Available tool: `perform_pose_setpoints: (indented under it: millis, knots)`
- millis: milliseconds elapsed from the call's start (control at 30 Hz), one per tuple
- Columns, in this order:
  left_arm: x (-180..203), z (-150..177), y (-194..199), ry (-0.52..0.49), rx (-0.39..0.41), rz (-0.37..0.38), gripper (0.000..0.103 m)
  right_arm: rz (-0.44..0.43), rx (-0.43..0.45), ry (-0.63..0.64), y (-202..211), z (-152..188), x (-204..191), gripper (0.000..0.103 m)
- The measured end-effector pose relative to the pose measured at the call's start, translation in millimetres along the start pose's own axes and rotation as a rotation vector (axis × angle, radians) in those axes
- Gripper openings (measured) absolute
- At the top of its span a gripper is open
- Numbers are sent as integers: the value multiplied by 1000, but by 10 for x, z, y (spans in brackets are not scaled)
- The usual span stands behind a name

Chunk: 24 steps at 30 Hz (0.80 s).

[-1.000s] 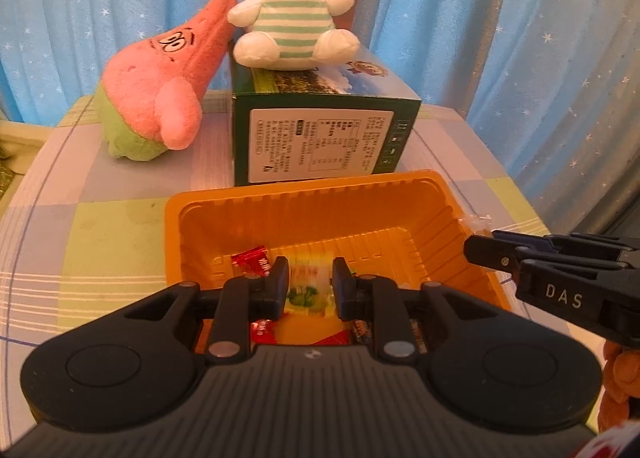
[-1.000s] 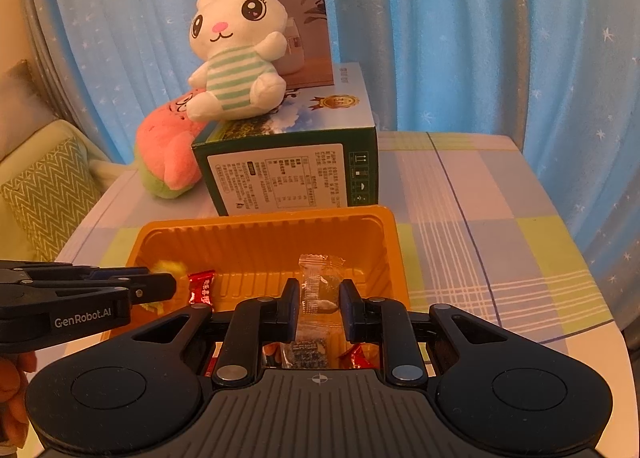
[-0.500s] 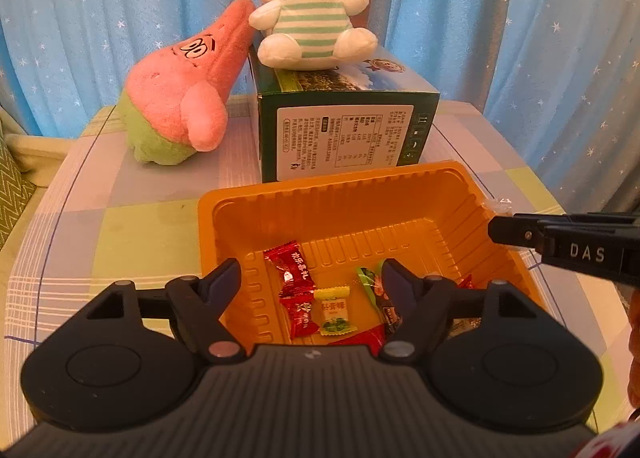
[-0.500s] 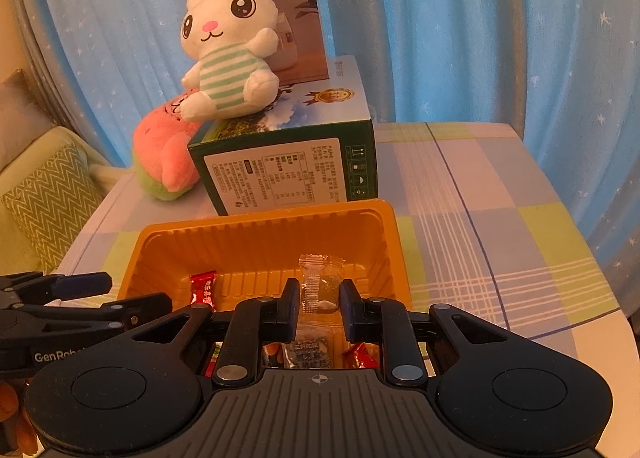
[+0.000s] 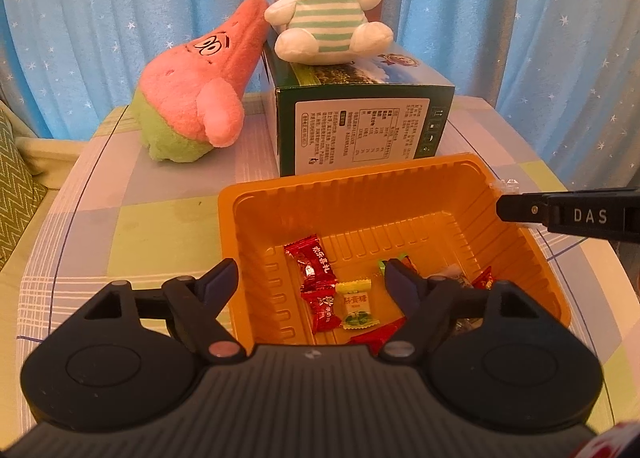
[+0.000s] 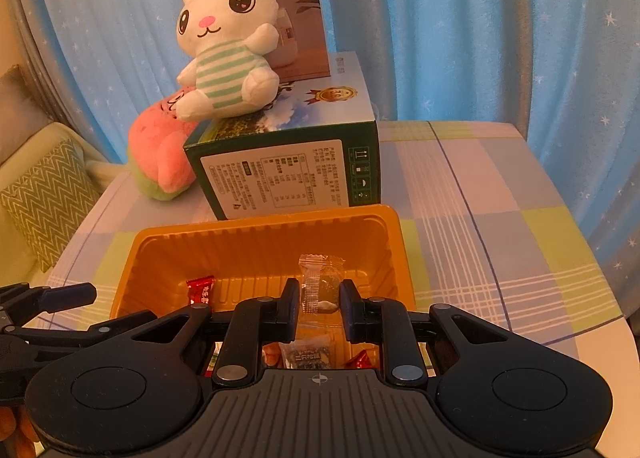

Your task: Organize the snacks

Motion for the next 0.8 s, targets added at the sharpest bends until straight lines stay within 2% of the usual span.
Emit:
perform_pose_setpoints:
  millis: [133,167,233,267,800]
  knots:
    - [-26,24,-1,-2,6,-17,88,-20,6,-11,-33,-48,-10,22]
    - [-37,31,0,1,7,-19,93,-32,9,-27,-36,-58,5,23]
    - [-56,41,4,8,9,-27,97,-45,15,-57,-33,-73,41,43]
    - [-65,46,10,9,10,-27,98,-50,26,-72,-16,-77,59,57]
    - [-37,105,190,19,21,-24,102,-12,10,-59,201,22,107,58]
Point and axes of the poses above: each gripper's, at about its wrist camera, not at the fingertips, and y roughly against the way its jaws point, x to its right, z to its underside, the point moved 2 cm from there along -y, roughly the way its jaws point, and after that the axes turned 3 degrees about -x, right-handed, at the moved point
